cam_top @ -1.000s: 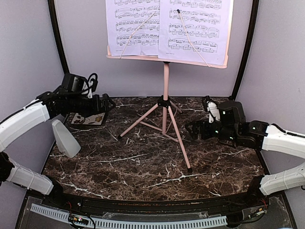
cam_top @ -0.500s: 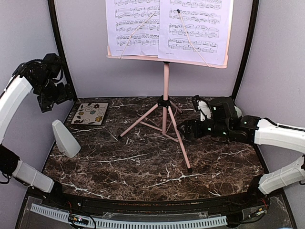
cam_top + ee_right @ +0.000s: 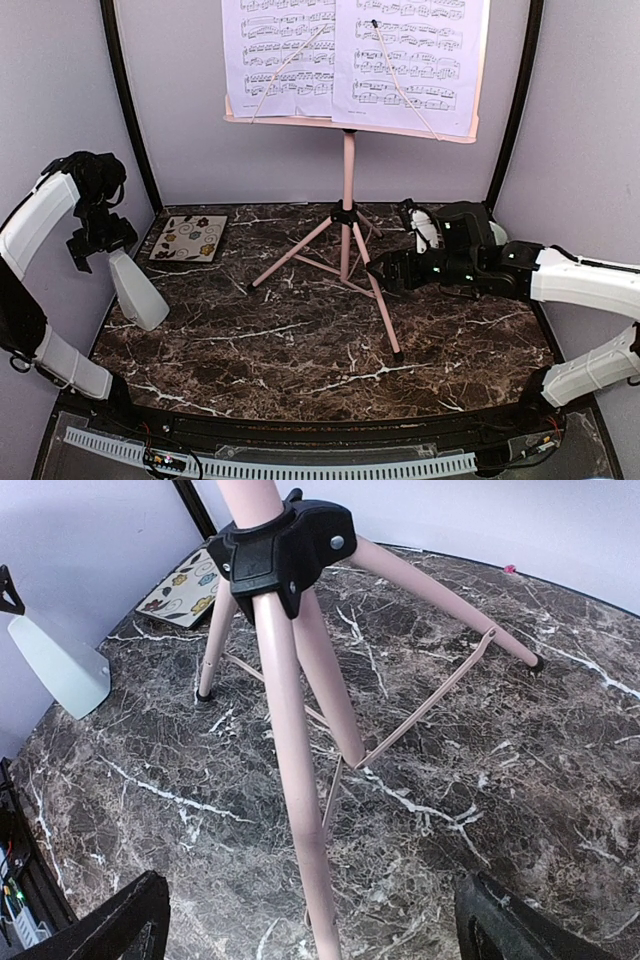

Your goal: Set up the instrument practice props

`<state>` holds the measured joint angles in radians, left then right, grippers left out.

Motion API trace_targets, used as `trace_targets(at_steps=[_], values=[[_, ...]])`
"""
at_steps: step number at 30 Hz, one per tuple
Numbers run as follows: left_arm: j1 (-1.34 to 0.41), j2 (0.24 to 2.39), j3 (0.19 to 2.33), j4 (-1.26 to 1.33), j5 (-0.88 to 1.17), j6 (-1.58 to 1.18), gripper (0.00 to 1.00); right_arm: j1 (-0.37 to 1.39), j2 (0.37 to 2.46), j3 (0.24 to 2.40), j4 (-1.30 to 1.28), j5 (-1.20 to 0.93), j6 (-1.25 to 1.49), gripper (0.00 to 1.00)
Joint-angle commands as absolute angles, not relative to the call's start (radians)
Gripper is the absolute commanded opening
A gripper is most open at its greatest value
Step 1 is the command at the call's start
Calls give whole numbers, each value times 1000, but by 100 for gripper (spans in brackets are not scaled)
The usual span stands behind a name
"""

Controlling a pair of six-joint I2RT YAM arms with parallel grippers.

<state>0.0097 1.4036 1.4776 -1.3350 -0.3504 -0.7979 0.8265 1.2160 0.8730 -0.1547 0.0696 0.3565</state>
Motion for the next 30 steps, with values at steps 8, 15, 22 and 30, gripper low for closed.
trace_targets(at_steps=[8,15,22,30], values=[[55,1453,1362,-1192,-323,-871,93,822,1241,935,-114,70,335,100],[55,1439,1262,-1148,-274,-909,78,823,1249,945,-118,75,321,100],[55,1418,1216,-1115,-261,-892,62,823,1260,951,-114,69,320,100],[51,1345,1224,-1016,-164,-682,40,823,1263,968,-110,63,308,100]])
